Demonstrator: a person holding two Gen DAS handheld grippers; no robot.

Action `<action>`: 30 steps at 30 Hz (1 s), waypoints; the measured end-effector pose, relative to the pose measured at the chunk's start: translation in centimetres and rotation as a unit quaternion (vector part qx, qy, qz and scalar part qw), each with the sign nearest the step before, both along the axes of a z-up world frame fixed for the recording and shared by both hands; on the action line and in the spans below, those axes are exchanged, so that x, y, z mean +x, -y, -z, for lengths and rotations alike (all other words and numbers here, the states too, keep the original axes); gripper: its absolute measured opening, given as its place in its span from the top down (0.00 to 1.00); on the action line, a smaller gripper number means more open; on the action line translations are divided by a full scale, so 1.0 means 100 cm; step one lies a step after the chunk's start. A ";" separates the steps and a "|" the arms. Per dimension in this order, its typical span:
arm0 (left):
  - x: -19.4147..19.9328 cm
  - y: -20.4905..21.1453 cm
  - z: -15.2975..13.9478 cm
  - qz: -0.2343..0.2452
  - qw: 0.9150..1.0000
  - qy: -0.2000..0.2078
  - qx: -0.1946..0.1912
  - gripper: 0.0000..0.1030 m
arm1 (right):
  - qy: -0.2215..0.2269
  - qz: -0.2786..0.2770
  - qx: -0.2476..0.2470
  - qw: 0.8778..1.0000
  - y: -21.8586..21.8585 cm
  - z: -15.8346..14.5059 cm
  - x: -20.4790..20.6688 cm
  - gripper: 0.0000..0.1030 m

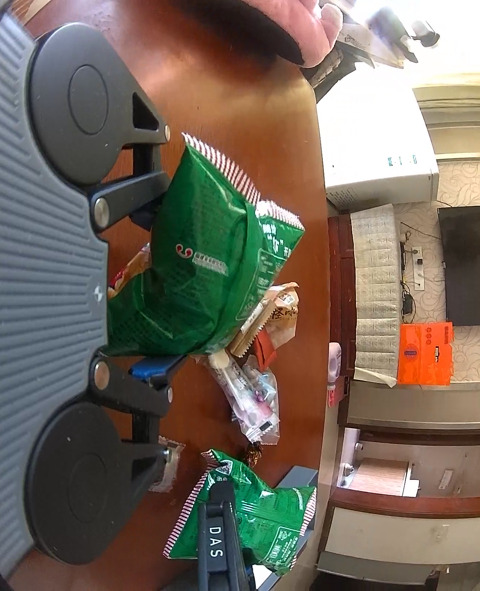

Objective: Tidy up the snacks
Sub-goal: 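Carry both held green bags over the open white box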

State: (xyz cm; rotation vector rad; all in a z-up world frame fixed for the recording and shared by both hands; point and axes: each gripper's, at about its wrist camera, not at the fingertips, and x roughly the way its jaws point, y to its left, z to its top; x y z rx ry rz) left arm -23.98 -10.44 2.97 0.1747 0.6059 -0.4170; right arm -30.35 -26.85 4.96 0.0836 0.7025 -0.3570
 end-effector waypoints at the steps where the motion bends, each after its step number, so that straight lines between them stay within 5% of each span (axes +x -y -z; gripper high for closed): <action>1: -0.001 0.000 -0.001 0.001 1.000 -0.001 -0.002 0.36 | 0.002 -0.003 -0.004 1.000 -0.001 -0.002 -0.001 0.36; 20: -0.018 0.017 -0.019 0.037 0.998 0.029 -0.038 0.39 | 0.039 -0.034 -0.046 0.998 0.003 -0.034 -0.035 0.36; 30: -0.020 0.074 -0.042 0.088 0.994 0.049 -0.049 0.38 | 0.048 -0.020 -0.066 0.996 0.034 -0.047 -0.052 0.36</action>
